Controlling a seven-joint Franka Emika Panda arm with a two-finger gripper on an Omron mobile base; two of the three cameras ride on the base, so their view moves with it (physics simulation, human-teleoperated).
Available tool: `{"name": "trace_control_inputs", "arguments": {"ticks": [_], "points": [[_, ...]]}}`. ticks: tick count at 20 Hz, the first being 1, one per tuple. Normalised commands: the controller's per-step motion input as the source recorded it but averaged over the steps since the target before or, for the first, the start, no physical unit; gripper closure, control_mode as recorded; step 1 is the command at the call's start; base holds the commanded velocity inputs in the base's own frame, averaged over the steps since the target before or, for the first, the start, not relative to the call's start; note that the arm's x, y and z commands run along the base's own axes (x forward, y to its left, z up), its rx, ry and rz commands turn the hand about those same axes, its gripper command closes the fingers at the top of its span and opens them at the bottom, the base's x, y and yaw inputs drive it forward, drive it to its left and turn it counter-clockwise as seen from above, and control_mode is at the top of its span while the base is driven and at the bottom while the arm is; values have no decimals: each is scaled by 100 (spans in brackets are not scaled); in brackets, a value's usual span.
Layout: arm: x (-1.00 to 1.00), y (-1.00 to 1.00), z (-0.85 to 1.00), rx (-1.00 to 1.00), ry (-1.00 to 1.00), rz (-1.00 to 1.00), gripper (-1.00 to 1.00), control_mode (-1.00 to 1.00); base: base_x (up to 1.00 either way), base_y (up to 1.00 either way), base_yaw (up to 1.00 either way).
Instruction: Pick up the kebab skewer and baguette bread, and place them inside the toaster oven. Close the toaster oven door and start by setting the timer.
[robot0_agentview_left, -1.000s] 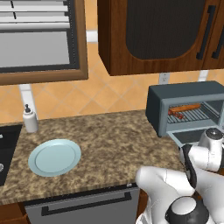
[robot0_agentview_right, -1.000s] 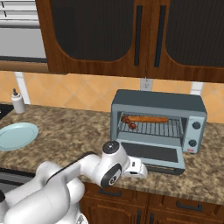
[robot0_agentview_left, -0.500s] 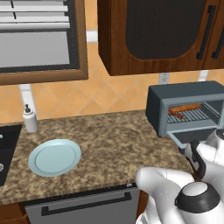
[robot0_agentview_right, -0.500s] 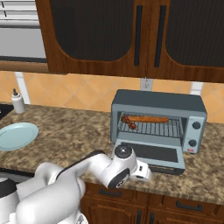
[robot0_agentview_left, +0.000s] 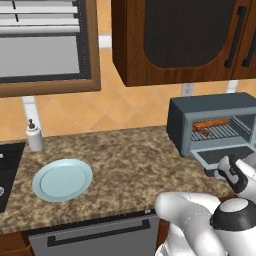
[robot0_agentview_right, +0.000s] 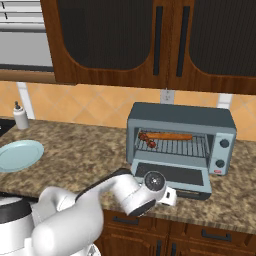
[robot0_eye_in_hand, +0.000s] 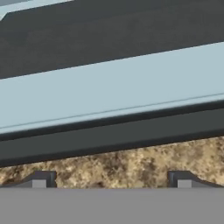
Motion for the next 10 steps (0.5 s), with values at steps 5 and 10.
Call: {"name": "trace_control_inputs", "arguments": {"ticks": [5,10], "points": [[31,0,0,-1,-5,-1,-100,-100,0,0,0],[25,11,0,-8,-1,-3,-100,-100,0,0,0]]}}
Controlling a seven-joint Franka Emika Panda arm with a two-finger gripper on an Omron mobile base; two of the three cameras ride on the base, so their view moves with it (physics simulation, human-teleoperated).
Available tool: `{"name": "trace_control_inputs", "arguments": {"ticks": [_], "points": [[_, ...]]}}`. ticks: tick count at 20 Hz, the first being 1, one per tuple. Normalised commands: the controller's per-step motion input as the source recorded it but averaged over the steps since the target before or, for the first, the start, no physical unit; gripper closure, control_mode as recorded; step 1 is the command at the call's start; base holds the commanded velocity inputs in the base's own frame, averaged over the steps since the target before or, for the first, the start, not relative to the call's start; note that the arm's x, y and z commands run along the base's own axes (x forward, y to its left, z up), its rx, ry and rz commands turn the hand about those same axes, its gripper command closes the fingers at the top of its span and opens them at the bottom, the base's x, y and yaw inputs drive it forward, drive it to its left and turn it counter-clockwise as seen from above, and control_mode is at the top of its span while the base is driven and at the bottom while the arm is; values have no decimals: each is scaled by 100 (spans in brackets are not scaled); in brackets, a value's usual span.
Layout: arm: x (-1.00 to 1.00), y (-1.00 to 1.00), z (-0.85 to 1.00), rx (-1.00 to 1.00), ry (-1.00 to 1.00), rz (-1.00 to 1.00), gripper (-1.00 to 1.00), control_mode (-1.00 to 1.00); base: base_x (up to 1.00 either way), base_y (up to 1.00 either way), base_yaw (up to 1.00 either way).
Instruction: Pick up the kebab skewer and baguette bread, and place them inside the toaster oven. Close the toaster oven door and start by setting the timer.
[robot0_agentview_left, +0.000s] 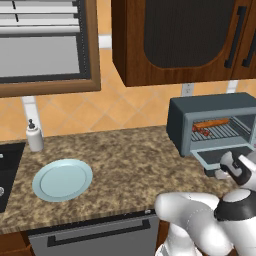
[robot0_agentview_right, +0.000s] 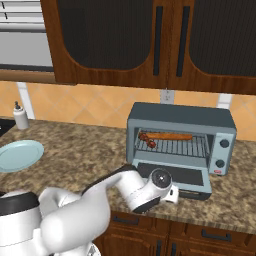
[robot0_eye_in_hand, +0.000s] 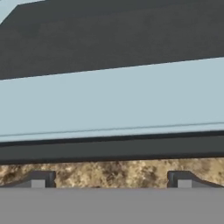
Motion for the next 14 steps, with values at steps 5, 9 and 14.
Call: {"name": "trace_control_inputs", "arguments": {"ticks": [5,9,14], "points": [[6,16,0,-3,-6,-8,-100,-100,0,0,0],[0,34,0,0,-23,-13,-100,-100,0,0,0],[32,16,21,0,-26,-13,-100,-100,0,0,0]]}}
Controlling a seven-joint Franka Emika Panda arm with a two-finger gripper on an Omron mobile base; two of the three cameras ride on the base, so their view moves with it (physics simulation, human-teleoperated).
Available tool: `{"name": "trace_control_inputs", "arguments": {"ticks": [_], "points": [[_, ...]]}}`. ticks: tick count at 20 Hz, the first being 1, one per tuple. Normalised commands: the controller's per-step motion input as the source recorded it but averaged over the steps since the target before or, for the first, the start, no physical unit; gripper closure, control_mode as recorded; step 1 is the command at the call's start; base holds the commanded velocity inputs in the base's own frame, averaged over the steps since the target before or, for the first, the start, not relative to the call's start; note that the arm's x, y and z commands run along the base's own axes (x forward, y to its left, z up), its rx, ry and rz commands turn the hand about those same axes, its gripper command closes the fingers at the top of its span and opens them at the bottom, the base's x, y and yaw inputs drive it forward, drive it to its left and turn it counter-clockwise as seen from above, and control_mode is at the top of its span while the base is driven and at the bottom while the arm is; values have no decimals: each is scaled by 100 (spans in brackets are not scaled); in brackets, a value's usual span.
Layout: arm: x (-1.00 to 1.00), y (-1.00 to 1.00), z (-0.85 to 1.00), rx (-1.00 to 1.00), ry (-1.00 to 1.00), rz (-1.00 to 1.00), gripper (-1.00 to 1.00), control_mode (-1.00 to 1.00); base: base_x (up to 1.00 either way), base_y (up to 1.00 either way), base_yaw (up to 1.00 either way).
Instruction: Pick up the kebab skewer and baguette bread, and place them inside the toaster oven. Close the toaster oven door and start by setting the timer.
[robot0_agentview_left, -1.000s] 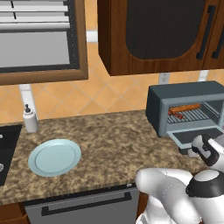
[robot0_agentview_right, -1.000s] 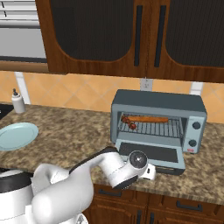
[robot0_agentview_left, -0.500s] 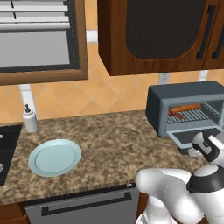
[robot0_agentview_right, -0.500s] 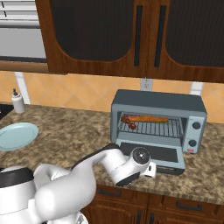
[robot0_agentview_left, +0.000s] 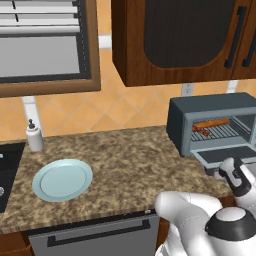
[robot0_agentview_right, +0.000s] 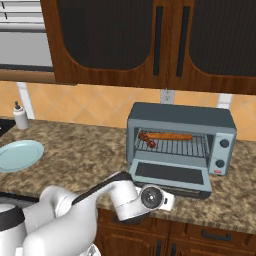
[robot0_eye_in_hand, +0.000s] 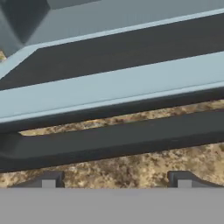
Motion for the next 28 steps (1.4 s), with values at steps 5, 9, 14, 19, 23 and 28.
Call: {"name": "trace_control_inputs", "arguments": {"ticks": [5,9,14,19,23,28], "points": [[28,-8,84,-1,-6,-12,-100,-100,0,0,0],[19,-6,82,-3,0,-11,-100,-100,0,0,0],[32,0,53,-4,0,-8,-100,-100,0,0,0],[30,-1,40,-9,6,-1,-100,-100,0,0,0],[52,0,21,-13,13,0,-100,-100,0,0,0],[74,0,3,-15,14,0,-100,-100,0,0,0]]}}
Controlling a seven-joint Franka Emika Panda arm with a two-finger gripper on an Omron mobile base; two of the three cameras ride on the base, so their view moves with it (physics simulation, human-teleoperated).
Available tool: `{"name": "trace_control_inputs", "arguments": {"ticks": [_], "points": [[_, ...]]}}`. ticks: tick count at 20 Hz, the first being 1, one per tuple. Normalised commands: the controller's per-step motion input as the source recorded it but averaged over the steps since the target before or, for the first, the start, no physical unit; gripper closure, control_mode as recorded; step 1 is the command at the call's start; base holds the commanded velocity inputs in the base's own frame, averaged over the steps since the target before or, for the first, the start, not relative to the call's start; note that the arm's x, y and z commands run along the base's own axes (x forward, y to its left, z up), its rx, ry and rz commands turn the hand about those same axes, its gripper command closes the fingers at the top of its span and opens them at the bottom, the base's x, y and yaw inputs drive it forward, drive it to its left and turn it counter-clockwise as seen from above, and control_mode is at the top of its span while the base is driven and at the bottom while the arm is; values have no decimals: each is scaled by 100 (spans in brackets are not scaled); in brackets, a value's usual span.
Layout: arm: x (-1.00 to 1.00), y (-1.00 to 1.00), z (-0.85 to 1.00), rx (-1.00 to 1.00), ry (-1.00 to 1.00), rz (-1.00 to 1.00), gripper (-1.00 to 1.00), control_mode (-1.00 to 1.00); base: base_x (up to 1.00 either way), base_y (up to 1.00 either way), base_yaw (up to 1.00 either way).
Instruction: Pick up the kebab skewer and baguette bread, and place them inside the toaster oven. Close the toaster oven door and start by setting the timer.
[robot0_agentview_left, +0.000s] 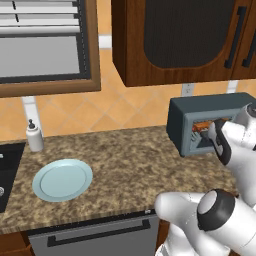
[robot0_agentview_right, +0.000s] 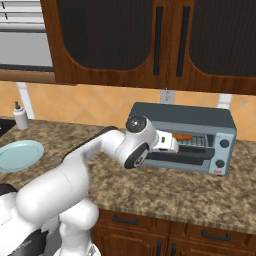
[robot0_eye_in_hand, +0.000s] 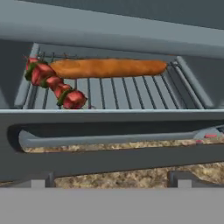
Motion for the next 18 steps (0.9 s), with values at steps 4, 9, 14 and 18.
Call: {"name": "trace_control_inputs", "arguments": {"ticks": [4,9,14,18], "points": [[63,0,-2,-15,5,0,-100,-100,0,0,0],[28,0,-42,-10,-4,0,-100,-100,0,0,0],[-3,0,-85,-4,-12,0,-100,-100,0,0,0],[5,0,-84,0,-10,0,-100,-100,0,0,0]]}}
